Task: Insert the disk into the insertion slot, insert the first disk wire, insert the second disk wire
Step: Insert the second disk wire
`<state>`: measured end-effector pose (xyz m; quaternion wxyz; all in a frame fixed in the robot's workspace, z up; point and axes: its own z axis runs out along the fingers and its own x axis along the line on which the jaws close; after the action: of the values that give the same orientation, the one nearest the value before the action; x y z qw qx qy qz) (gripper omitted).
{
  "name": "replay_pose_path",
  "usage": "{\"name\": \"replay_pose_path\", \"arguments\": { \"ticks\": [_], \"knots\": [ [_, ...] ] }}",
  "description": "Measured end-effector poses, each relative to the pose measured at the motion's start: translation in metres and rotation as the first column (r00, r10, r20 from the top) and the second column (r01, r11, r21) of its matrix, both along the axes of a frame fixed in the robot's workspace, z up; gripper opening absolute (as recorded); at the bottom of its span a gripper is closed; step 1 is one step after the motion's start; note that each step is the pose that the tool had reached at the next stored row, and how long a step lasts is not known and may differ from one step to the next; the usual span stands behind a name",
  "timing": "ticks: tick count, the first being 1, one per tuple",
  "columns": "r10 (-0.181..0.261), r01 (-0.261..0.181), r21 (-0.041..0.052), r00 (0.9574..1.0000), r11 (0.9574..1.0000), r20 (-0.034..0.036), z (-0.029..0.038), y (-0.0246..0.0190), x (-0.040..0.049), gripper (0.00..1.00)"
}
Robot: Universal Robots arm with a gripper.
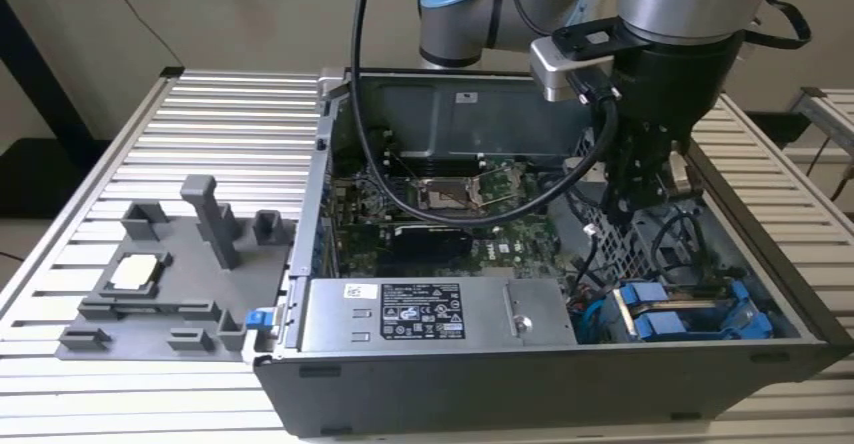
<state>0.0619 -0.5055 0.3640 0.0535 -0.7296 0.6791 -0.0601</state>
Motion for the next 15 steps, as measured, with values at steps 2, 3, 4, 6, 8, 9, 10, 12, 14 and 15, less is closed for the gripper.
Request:
{"name": "replay_pose_path", "arguments": {
  "ticks": [2, 3, 4, 6, 8, 9, 10, 12, 14, 15],
  "knots": [
    [0.000, 0.000, 0.0000, 1.0000, 1.0000, 0.0000, 0.0000, 0.0000, 0.0000, 0.18],
    [0.000, 0.000, 0.0001, 1.0000, 1.0000, 0.0000, -0.0001, 0.0000, 0.0000, 0.18],
    [0.000, 0.000, 0.0001, 1.0000, 1.0000, 0.0000, -0.0001, 0.0000, 0.0000, 0.16],
    [0.000, 0.000, 0.0000, 1.0000, 1.0000, 0.0000, -0.0002, 0.0000, 0.0000, 0.16],
    [0.000, 0.000, 0.0001, 1.0000, 1.0000, 0.0000, -0.0002, -0.0001, 0.0000, 0.16],
    [0.000, 0.000, 0.0004, 1.0000, 1.0000, 0.0000, -0.0003, -0.0006, 0.0000, 0.16],
    [0.000, 0.000, 0.0003, 1.0000, 1.0000, 0.0000, -0.0003, -0.0017, 0.0003, 0.16],
    [0.000, 0.000, 0.0000, 1.0000, 1.0000, -0.0010, -0.0002, -0.0052, 0.0012, 0.16],
    [0.000, 0.000, 0.0001, 1.0000, 1.0000, -0.0024, -0.0002, -0.0095, 0.0028, 0.16],
    [0.000, 0.000, 0.0003, 1.0000, 1.0000, -0.0032, -0.0003, -0.0116, 0.0035, 0.16]
  ]
}}
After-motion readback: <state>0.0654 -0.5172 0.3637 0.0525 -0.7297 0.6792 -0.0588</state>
